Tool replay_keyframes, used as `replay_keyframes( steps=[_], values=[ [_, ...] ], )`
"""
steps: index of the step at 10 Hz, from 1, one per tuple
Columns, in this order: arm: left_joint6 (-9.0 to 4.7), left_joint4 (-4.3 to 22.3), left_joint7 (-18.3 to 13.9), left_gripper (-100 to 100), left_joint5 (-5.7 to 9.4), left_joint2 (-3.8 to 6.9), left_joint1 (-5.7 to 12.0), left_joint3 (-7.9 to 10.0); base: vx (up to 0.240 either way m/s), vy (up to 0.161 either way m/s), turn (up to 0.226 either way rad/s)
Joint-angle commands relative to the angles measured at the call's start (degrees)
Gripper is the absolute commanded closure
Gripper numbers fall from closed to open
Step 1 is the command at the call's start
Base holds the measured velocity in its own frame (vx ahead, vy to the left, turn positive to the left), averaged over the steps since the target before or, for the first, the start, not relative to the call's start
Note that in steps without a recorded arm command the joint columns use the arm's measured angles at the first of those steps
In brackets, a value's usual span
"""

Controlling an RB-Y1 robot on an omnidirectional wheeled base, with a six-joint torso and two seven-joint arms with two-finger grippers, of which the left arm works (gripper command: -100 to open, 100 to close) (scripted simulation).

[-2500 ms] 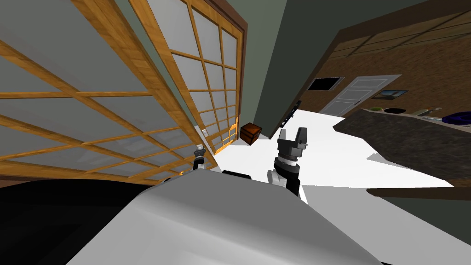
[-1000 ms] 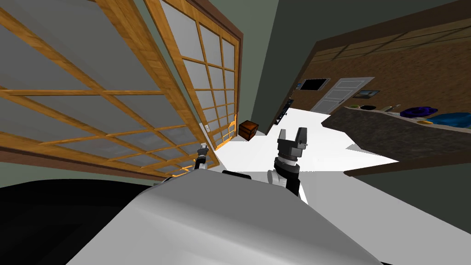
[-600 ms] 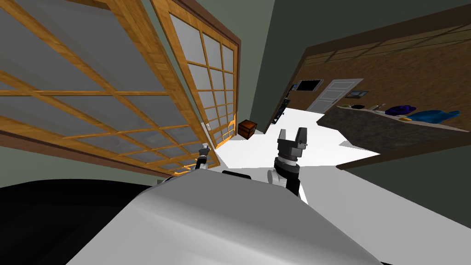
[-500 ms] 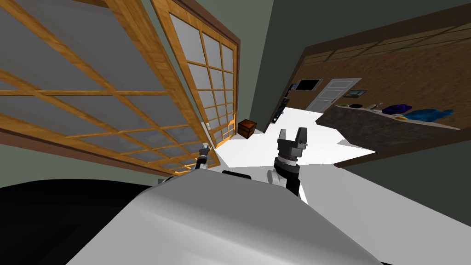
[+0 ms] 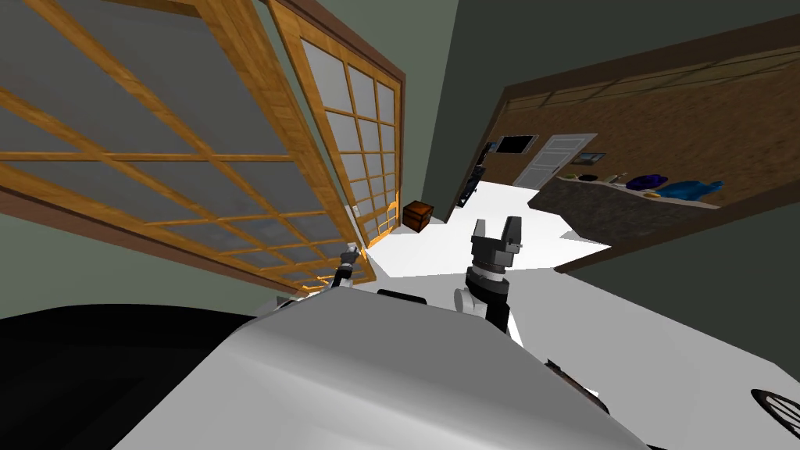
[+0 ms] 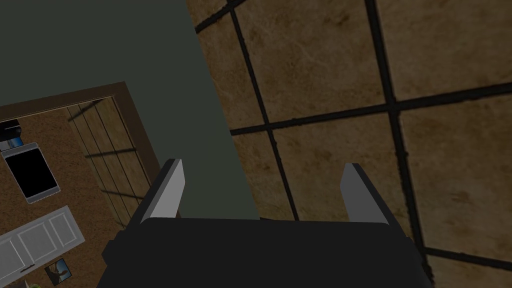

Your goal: Pull the door open

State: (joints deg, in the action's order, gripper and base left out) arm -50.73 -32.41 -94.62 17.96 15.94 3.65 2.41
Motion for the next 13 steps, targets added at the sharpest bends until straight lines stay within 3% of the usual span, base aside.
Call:
replay_keyframes(
  steps=[1,3,11,13],
  values=[
    [-0.2,-0.3,-0.9,100,-0.66,0.31,-0.22,-0.93,-0.207,0.012,-0.052],
    [-0.36,-0.1,-1.0,100,-0.78,0.38,0.07,-1.09,-0.175,0.003,-0.034],
    [-2.26,-1.4,-6.2,100,-4.18,2.87,-2.06,-6.21,-0.191,0.02,-0.062],
    [-2.07,-1.7,-6.2,100,-4.22,2.97,-2.1,-6.24,-0.151,0.005,-0.021]
  ],
)
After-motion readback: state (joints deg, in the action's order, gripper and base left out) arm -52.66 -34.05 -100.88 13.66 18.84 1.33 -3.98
